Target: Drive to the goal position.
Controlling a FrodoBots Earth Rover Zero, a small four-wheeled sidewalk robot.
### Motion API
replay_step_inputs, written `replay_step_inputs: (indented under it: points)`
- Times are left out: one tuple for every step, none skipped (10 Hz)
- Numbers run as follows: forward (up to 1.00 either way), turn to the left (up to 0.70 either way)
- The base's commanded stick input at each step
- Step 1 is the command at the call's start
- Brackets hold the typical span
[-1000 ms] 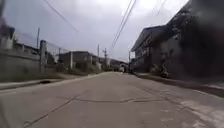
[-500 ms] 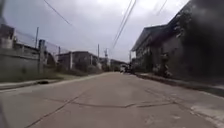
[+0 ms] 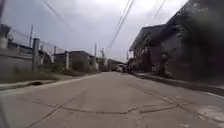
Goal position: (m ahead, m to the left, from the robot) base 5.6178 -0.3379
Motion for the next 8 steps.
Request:
replay_step_inputs:
  points:
    - [0.50,-0.50]
    - [0.50,-0.38]
    - [0.50,0.00]
    - [0.50,0.00]
    - [0.50,0.00]
    - [0.50,0.00]
    - [0.50,0.00]
    - [0.50,0.00]
